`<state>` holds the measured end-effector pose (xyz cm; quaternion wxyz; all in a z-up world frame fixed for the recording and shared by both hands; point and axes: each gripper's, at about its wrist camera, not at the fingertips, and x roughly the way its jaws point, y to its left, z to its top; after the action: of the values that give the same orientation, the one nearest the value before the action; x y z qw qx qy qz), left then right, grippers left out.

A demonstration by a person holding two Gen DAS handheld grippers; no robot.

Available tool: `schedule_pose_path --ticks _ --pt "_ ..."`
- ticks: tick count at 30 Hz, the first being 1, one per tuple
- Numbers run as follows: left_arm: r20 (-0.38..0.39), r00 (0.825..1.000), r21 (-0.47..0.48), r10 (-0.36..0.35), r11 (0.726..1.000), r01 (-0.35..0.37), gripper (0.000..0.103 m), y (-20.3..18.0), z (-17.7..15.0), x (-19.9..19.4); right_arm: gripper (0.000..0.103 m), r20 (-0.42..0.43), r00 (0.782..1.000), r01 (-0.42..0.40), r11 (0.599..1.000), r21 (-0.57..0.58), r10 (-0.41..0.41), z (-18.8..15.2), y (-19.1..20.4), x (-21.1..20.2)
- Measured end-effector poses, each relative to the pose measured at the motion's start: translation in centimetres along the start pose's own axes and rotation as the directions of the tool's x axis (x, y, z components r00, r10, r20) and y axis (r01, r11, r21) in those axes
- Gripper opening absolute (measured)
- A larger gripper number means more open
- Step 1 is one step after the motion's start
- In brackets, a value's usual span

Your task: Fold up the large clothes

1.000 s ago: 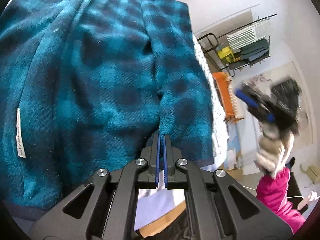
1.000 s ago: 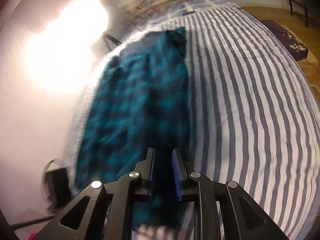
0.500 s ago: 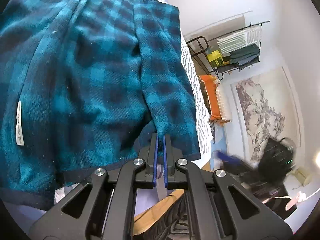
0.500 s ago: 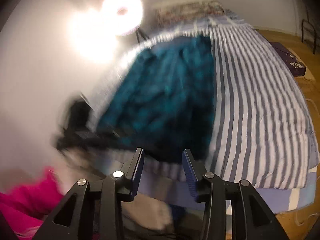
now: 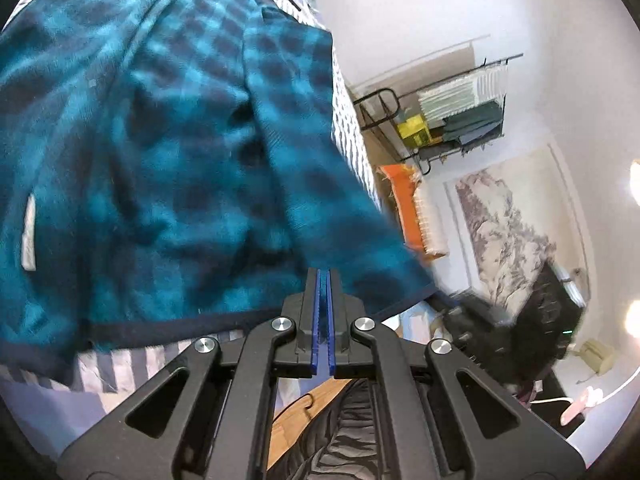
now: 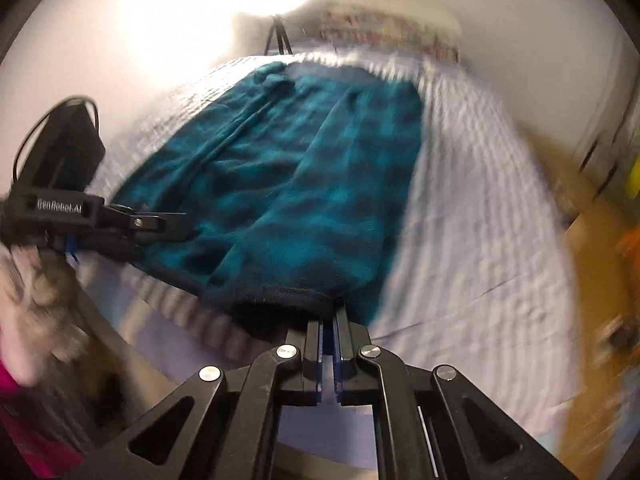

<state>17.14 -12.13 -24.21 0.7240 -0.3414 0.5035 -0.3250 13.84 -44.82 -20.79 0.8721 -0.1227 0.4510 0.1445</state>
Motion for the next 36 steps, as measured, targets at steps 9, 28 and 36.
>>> schedule_pose_path --ticks 9,28,36 --pt "-0.023 1.0 -0.114 0.015 0.993 -0.018 0.04 1.8 0.5 3.1 0.017 -0.08 0.997 -0.006 0.999 -0.045 0.002 -2.8 0.1 3.2" --pt "-0.056 0.973 0.045 0.225 0.974 -0.222 0.002 1.4 2.0 7.1 0.025 -0.064 0.959 -0.255 0.938 0.237 0.277 -2.5 -2.6 7.2" --pt "0.098 0.951 0.192 0.292 0.932 -0.306 0.006 -3.3 0.1 2.6 0.025 -0.039 0.952 -0.286 0.93 0.232 0.302 -3.4 -3.1 5.9"
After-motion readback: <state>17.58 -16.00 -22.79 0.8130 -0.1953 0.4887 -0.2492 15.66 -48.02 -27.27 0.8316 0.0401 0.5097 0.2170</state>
